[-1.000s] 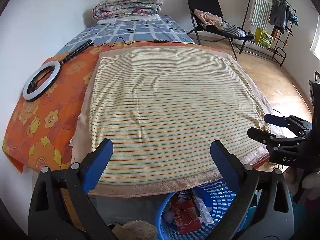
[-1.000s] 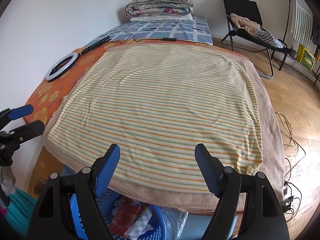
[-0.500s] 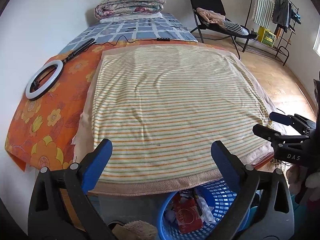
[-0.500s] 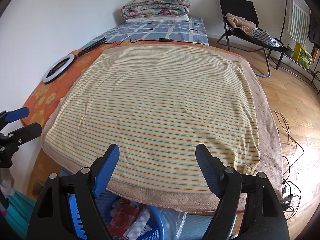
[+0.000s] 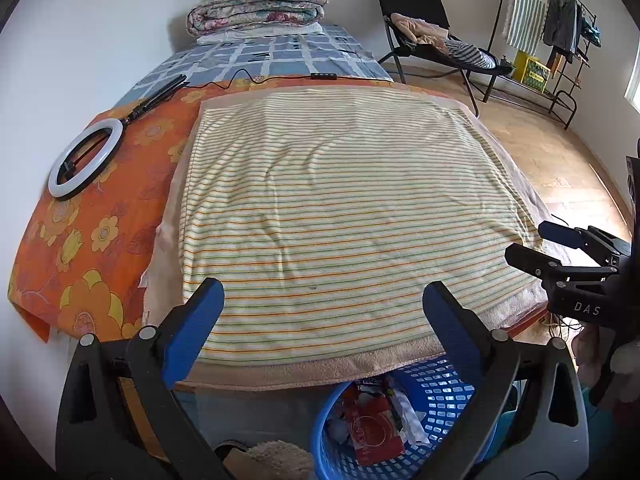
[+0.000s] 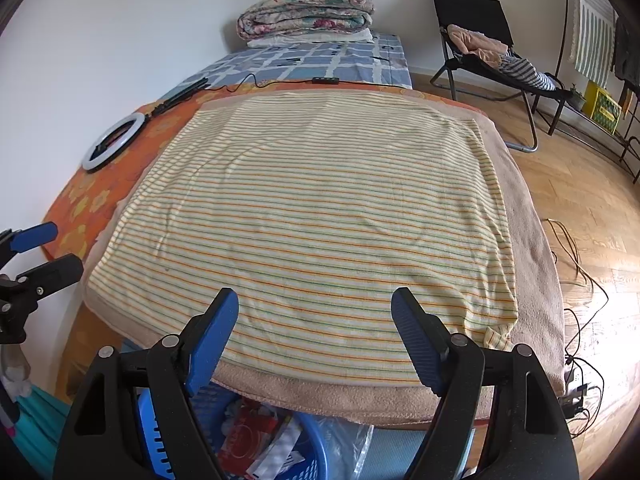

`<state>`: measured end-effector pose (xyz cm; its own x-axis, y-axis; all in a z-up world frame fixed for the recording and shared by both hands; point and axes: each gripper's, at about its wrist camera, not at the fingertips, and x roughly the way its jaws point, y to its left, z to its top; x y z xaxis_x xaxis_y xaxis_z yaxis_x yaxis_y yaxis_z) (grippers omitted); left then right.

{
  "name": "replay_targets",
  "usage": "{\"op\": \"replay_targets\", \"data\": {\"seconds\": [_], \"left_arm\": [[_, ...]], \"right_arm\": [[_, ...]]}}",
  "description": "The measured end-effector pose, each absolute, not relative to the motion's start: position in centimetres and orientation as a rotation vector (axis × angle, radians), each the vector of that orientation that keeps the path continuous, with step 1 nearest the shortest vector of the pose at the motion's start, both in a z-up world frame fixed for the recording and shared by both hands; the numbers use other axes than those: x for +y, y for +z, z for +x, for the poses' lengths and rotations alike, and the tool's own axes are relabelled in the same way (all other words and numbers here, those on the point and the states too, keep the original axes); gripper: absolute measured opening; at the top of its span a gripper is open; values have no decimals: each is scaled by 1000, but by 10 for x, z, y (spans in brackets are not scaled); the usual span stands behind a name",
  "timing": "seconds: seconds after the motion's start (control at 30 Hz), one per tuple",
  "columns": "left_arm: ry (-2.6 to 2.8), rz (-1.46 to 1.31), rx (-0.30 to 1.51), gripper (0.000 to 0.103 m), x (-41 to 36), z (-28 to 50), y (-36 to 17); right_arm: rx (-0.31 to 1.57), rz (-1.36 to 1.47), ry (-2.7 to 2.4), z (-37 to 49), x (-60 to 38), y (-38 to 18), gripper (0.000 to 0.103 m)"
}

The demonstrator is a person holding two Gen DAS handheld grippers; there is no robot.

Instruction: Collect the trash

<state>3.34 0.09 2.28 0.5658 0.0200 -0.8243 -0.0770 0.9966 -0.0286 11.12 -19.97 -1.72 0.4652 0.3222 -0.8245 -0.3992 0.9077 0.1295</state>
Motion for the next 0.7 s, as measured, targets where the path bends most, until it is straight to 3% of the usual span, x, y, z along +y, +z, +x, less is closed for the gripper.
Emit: {"op": "replay_targets", "data": {"seconds": [0.7], "left_arm": [[58,-63,968,101,1,34,23]], "right_arm": [[1006,-82,437,110,-202,-23,79]]}}
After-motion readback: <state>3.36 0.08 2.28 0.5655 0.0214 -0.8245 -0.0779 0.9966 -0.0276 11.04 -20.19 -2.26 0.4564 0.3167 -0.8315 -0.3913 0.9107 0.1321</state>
